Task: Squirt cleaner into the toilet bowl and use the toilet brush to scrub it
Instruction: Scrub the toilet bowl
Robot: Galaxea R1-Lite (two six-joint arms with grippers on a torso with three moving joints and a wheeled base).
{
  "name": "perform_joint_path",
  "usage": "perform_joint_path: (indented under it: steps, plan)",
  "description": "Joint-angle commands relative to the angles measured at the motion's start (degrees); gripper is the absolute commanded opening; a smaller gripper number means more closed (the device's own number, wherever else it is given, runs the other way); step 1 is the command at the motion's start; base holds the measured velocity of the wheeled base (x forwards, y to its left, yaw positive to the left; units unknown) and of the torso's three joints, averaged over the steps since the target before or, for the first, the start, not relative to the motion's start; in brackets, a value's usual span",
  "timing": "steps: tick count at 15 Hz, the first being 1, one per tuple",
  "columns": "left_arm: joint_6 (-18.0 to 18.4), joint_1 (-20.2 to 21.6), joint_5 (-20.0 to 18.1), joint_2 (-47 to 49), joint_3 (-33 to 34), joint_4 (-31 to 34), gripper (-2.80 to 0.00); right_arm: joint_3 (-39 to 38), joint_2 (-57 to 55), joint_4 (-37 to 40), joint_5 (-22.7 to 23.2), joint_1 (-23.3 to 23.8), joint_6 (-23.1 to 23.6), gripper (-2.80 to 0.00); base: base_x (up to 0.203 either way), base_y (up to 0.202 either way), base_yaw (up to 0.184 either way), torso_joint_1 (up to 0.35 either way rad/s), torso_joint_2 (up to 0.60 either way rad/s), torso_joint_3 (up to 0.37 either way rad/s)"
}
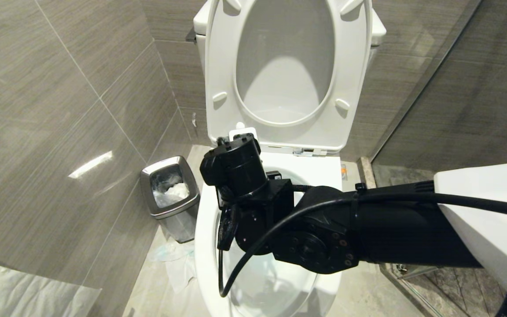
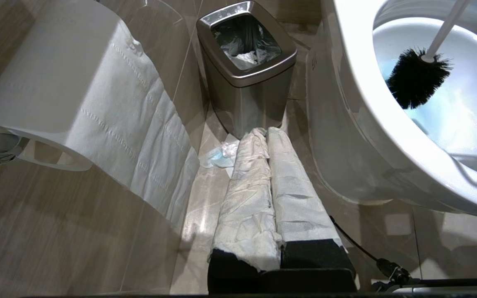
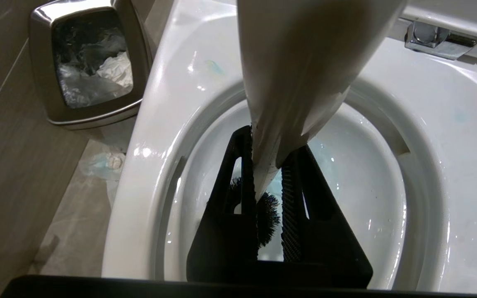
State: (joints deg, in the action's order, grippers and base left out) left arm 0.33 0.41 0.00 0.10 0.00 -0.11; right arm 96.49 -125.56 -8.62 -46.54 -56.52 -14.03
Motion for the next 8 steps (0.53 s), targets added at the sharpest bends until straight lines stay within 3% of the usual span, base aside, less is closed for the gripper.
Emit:
perform_joint_path:
  steps: [1,8]
  plan:
    - [0.0,0.0,0.0,0.0,0.0,0.0,-2.8,2.3,-2.3,-0.1,-0.2,1.4,0.3,-2.8,0.0,0.0,0.0,0.0,0.0,0.0]
    - [0.0,0.0,0.0,0.0,0.0,-0.1,-2.8,12.8,-8.5,-0.1,-0.2,3.9,1.3,-2.8,0.0,0.0,0.0,0.0,0.0,0.0]
